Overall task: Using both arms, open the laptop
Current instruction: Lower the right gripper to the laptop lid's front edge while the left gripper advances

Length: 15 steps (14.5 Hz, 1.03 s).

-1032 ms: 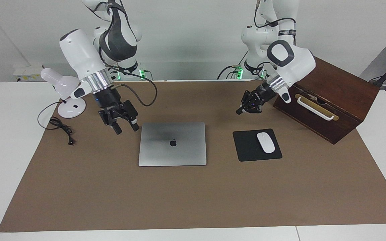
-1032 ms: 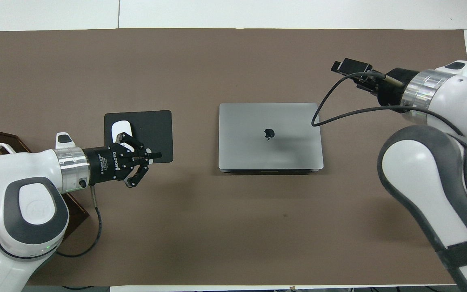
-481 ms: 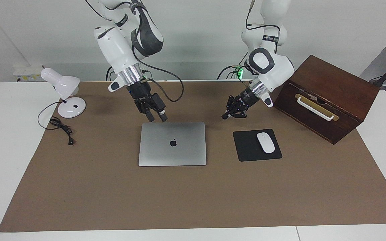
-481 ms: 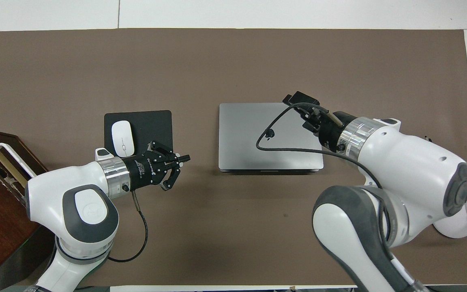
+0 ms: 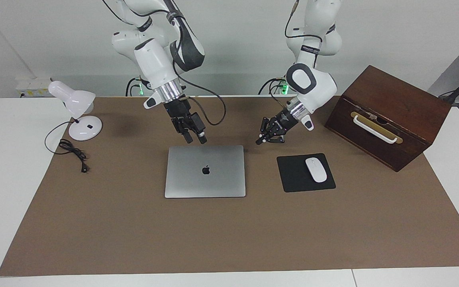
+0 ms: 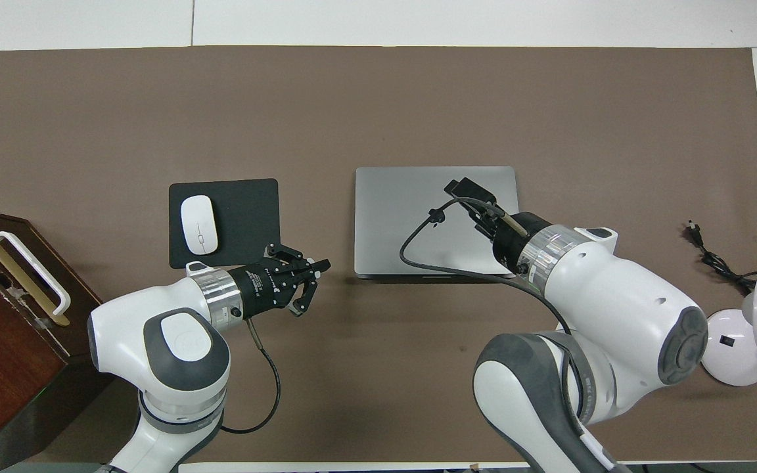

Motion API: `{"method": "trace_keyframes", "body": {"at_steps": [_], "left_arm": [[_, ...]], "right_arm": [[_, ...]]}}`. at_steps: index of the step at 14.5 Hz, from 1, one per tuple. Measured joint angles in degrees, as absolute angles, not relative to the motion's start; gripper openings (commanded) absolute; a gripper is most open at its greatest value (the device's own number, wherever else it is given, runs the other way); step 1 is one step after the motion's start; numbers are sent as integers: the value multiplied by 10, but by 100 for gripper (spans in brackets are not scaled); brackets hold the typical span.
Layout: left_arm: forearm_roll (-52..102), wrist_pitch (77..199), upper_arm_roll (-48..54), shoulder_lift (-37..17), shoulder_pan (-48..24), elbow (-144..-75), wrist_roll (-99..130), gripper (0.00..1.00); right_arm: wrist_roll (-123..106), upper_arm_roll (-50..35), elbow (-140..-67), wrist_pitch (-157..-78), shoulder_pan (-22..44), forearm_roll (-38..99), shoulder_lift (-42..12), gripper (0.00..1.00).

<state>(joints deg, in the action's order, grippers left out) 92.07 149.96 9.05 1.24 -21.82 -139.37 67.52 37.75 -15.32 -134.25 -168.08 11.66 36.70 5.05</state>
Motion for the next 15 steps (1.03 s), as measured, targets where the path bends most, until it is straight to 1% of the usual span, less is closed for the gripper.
{"method": "trace_keyframes", "body": {"at_steps": [2,6,8,12,15], "left_arm": [[956,1514,91,5,-235,-1394,658,0],[1010,1516,90,-15,-238,-1395,566,0],[1025,1516,90,-23,-239,-1395,552,0],[1105,1517,91,-37,-257,-1396,464,0],[1121,1517,90,-47,-264,-1396,448,0]], "right_arm": [[390,-157,-1352,-1692,120,375,50,100],[393,-173,-1359,-1719,132,424,38,100],[393,-176,-1360,-1724,132,428,29,100],[396,-176,-1360,-1728,132,449,17,100],[396,-178,-1360,-1739,132,477,9,100]]}}
